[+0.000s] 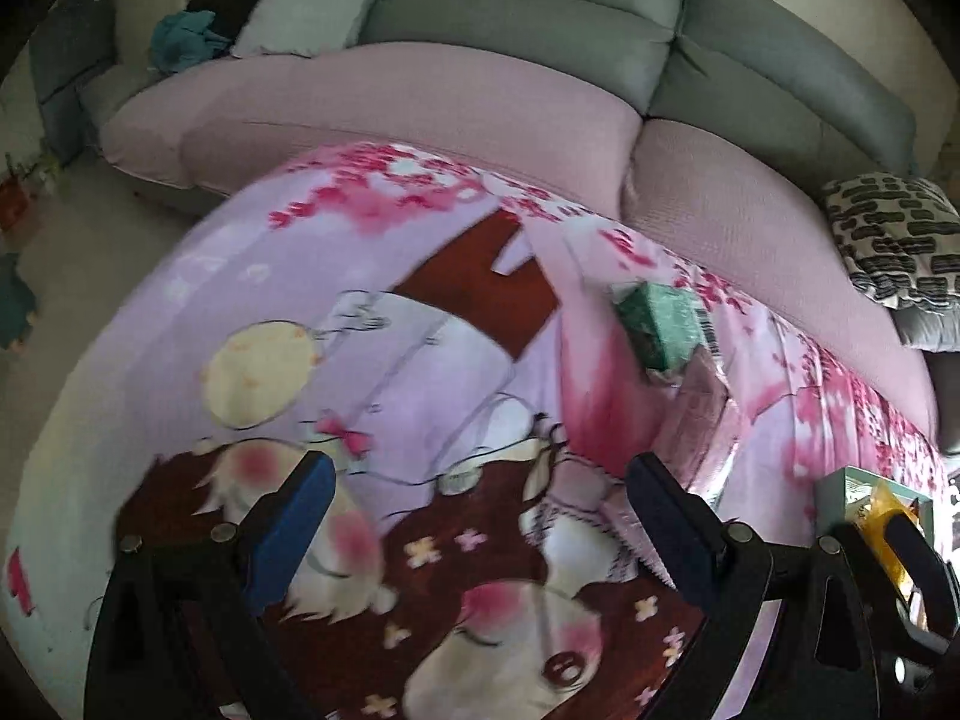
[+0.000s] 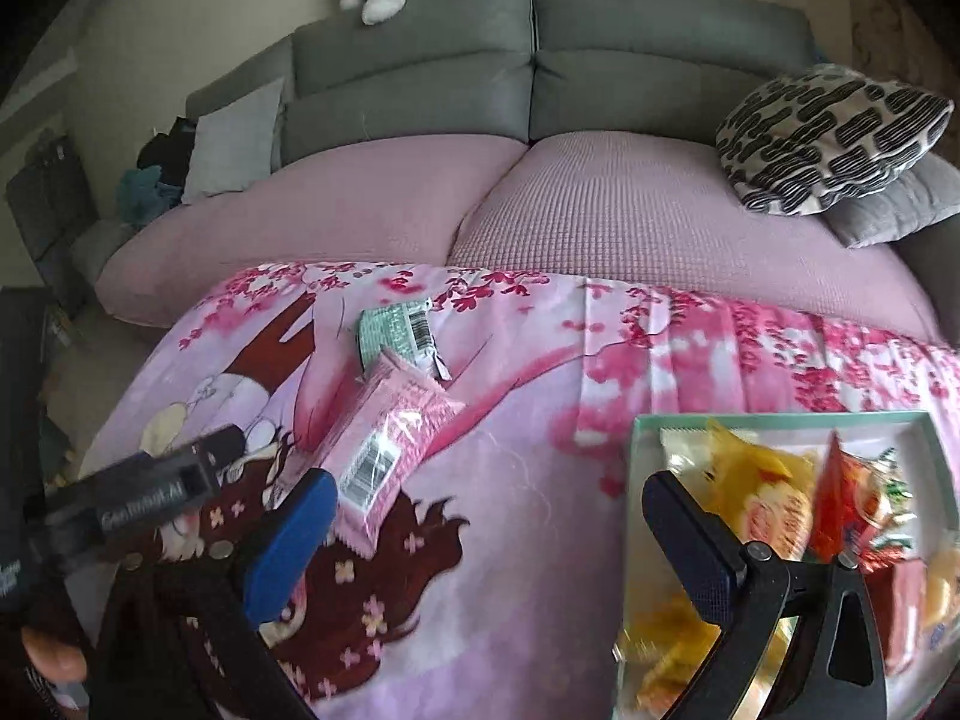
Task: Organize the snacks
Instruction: 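Move both open grippers back over the remaining snacks, then grasp the pink wrapper pack with the left gripper while the right gripper approaches the green-and-white pack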
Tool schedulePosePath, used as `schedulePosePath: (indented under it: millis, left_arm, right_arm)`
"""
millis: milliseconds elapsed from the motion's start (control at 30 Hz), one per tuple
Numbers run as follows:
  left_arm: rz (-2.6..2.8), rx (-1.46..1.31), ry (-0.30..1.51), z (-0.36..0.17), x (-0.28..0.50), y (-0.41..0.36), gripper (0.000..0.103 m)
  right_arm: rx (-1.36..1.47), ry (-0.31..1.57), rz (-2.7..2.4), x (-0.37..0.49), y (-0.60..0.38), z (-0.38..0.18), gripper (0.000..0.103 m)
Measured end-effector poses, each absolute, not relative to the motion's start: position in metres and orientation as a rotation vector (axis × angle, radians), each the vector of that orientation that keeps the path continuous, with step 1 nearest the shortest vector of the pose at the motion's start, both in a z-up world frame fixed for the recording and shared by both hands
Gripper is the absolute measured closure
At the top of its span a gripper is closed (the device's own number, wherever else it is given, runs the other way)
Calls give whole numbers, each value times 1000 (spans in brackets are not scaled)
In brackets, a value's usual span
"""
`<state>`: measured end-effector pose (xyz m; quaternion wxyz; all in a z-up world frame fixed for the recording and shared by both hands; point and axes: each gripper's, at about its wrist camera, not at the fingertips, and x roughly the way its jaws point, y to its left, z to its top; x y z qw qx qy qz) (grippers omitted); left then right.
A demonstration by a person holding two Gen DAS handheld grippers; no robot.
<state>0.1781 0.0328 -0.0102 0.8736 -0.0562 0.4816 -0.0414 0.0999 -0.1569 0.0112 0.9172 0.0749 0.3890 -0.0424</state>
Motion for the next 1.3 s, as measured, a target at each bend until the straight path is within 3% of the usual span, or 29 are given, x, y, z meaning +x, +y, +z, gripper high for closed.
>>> schedulePosePath:
  millis: [400,500,567,633,700,800,1300]
  left_arm:
    - [-309,-119,1010,-20,192,-9,6]
    - [-351,-127,1022,-24,191,-17,23]
    - [-376,-138,1037,-30,190,-21,26]
    - [-391,-136,1046,-35,190,-25,38]
    - [-420,-150,1056,-38,190,-28,42]
    - [-455,-193,1058,-39,189,-26,65]
    - [-289,-284,954,-19,190,30,68]
  right_arm:
    - [214,791,-180,121,-195,10,0]
    - [228,801,-185,120,-200,8,0]
    - [228,803,-182,120,-200,7,0]
    - [225,804,-181,120,-199,6,0]
    - [221,807,-179,122,-198,6,0]
    - [218,811,-179,124,-197,5,0]
    - [179,801,-88,154,-162,13,3]
